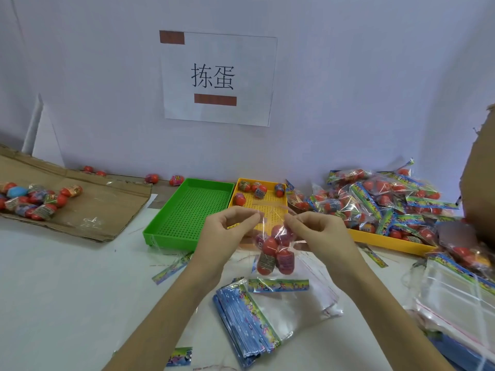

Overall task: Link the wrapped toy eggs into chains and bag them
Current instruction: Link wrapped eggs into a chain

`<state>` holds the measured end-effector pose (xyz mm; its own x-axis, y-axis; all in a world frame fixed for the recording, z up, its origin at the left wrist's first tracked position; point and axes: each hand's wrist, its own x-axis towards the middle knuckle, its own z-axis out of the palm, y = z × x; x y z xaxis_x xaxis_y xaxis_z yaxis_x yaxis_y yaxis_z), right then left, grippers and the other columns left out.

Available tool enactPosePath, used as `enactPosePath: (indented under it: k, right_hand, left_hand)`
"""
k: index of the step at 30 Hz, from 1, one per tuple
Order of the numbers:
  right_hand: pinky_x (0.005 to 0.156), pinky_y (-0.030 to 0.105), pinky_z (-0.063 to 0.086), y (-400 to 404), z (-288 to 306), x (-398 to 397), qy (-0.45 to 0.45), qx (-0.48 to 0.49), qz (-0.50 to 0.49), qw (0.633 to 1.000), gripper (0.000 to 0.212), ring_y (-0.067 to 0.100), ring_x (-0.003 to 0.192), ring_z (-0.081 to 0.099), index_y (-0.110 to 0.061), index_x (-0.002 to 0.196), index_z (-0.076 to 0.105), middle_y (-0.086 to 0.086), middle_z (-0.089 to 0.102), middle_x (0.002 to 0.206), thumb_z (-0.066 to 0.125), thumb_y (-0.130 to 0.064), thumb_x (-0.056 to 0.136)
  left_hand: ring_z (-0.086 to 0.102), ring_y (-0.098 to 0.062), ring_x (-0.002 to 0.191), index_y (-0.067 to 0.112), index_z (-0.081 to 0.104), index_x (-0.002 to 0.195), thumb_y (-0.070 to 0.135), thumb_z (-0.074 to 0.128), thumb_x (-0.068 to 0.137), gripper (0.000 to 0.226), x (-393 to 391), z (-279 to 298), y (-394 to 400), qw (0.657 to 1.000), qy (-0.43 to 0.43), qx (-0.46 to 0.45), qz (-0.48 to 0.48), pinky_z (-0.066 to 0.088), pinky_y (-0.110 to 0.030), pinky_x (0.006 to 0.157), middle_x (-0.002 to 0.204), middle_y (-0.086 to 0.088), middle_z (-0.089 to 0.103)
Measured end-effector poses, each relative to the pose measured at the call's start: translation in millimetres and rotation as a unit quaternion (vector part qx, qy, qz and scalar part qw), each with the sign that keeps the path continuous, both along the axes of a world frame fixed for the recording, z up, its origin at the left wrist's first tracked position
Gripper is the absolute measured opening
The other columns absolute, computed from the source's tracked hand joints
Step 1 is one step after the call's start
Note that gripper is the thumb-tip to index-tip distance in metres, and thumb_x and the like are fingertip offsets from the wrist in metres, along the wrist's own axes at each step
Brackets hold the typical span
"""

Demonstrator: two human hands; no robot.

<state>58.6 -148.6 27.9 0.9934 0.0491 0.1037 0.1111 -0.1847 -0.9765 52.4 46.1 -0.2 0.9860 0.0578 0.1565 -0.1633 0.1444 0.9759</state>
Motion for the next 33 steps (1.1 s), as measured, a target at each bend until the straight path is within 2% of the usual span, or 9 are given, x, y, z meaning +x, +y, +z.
enactPosePath:
  k: [4, 11, 13, 15, 17, 19, 24, 30, 33]
  right_hand:
    - [0.065, 0.022, 0.054, -9, 5, 2, 0.065, 0.001, 0.014, 0.998, 0.031, 0.013, 0.076, 0.073, -0.009, 0.088, 0.078, 0.005, 0.079, 0.086, 0.069, -0.038, 0.095]
    - [0.071, 0.025, 0.054, -18, 5, 4, 0.106, -0.033, 0.037, 0.993, 0.026, 0.016, 0.088, 0.076, -0.015, 0.101, 0.079, 0.0, 0.08, 0.093, 0.059, -0.031, 0.103]
    - [0.071, 0.025, 0.058, -13, 3, 5, 0.06, -0.018, 0.003, 0.998, 0.017, 0.012, 0.086, 0.075, -0.017, 0.111, 0.074, -0.001, 0.079, 0.094, 0.061, -0.025, 0.103]
    - [0.074, 0.023, 0.058, -5, -1, 1, -0.088, -0.05, -0.086, 0.991, 0.013, 0.006, 0.085, 0.07, -0.021, 0.111, 0.067, -0.004, 0.073, 0.096, 0.069, -0.022, 0.098]
    - [0.077, 0.018, 0.052, 5, -6, -4, -0.276, -0.134, -0.113, 0.945, 0.014, 0.006, 0.086, 0.065, -0.021, 0.104, 0.066, -0.007, 0.068, 0.096, 0.074, -0.018, 0.094]
    - [0.078, 0.015, 0.047, 15, -12, -8, -0.385, -0.222, -0.086, 0.892, 0.009, 0.007, 0.088, 0.06, -0.018, 0.1, 0.07, -0.007, 0.066, 0.096, 0.074, -0.015, 0.093]
    - [0.083, 0.026, 0.054, 27, -25, -11, -0.415, -0.299, -0.077, 0.856, 0.013, 0.017, 0.097, 0.062, -0.014, 0.107, 0.077, 0.001, 0.068, 0.103, 0.072, -0.017, 0.095]
    - [0.079, 0.033, 0.056, 21, -26, -5, -0.406, -0.295, -0.085, 0.861, 0.014, 0.019, 0.094, 0.063, -0.012, 0.108, 0.077, 0.003, 0.068, 0.101, 0.071, -0.015, 0.096]
    - [0.08, 0.033, 0.056, 19, -24, -5, -0.401, -0.295, -0.067, 0.865, 0.011, 0.018, 0.093, 0.062, -0.013, 0.105, 0.077, 0.002, 0.067, 0.099, 0.072, -0.016, 0.095]
  left_hand:
    - [0.072, -0.017, 0.07, 0.002, 0.078, 0.095, 0.011, 0.076, 0.091, 0.01, 0, 2, -2, 0.997, 0.053, -0.051, -0.01, 0.058, -0.024, 0.063, 0.096, -0.015, 0.079]
    - [0.07, -0.014, 0.067, 0.013, 0.079, 0.078, 0.013, 0.078, 0.088, 0.011, -1, 0, -1, 0.995, 0.08, -0.048, -0.035, 0.057, -0.024, 0.062, 0.087, -0.007, 0.077]
    - [0.071, -0.015, 0.069, 0.013, 0.077, 0.079, 0.015, 0.079, 0.088, 0.01, -1, 0, -1, 0.996, 0.075, -0.035, -0.034, 0.057, -0.024, 0.063, 0.083, -0.006, 0.077]
    - [0.069, -0.015, 0.07, 0.01, 0.075, 0.084, 0.016, 0.079, 0.09, 0.009, -1, -1, -2, 0.997, 0.069, -0.022, -0.027, 0.056, -0.023, 0.062, 0.083, -0.006, 0.077]
    - [0.068, -0.015, 0.07, 0.009, 0.075, 0.088, 0.016, 0.077, 0.092, 0.009, -1, -2, -3, 0.998, 0.06, -0.017, -0.026, 0.056, -0.022, 0.062, 0.084, -0.007, 0.077]
    - [0.071, -0.015, 0.072, 0.008, 0.076, 0.092, 0.017, 0.077, 0.093, 0.008, -1, -3, -5, 0.999, 0.044, -0.003, -0.028, 0.056, -0.022, 0.063, 0.084, -0.007, 0.077]
    - [0.074, -0.019, 0.072, 0.016, 0.08, 0.092, 0.014, 0.075, 0.094, 0.006, -2, -5, -6, 0.998, 0.002, 0.039, -0.042, 0.058, -0.025, 0.065, 0.082, -0.009, 0.077]
    - [0.071, -0.016, 0.069, 0.023, 0.081, 0.092, 0.008, 0.069, 0.098, 0.02, -3, -5, -9, 0.989, -0.071, 0.123, -0.034, 0.057, -0.024, 0.063, 0.08, -0.002, 0.078]
    - [0.072, -0.024, 0.068, 0.02, 0.08, 0.095, 0.01, 0.071, 0.098, 0.014, -2, -8, -11, 0.971, -0.122, 0.204, 0.002, 0.06, -0.035, 0.066, 0.08, 0.004, 0.077]
